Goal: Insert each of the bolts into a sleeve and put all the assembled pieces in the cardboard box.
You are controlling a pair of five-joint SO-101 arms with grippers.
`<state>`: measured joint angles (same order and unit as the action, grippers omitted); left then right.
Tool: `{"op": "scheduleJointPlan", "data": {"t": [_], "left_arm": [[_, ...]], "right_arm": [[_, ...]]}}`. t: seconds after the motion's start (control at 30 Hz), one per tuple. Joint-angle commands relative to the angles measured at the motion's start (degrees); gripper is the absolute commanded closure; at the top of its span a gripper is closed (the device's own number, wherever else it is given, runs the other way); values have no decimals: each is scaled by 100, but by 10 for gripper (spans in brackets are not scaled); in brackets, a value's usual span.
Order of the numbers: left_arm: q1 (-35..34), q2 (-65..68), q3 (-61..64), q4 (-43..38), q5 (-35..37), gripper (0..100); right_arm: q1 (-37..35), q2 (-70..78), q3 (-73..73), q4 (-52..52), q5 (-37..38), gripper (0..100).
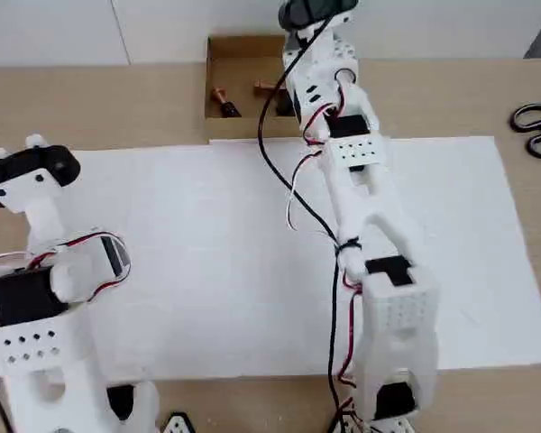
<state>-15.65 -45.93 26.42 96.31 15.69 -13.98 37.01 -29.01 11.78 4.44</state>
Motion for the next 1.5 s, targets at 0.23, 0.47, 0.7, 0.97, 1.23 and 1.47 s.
{"op": "scheduleJointPlan", "data": {"t": [0.23,0.47,0.7,0.97,1.23,1.47], "left_arm": [[0,-88,-13,9,-18,877],[0,-88,-4,9,-18,877],[0,-88,-4,9,-18,877],[0,-88,-4,9,-18,877],[0,-88,-4,9,-9,877],[-9,-88,-31,9,-35,877]], "right_arm": [[-84,1692,-1793,-207,0,995],[-101,2448,-2268,-207,0,995],[-215,2730,-2330,-207,0,994],[-242,2686,-2330,-198,0,774],[-224,2580,-2541,-154,9,724],[-119,1815,-2637,242,18,724]]}}
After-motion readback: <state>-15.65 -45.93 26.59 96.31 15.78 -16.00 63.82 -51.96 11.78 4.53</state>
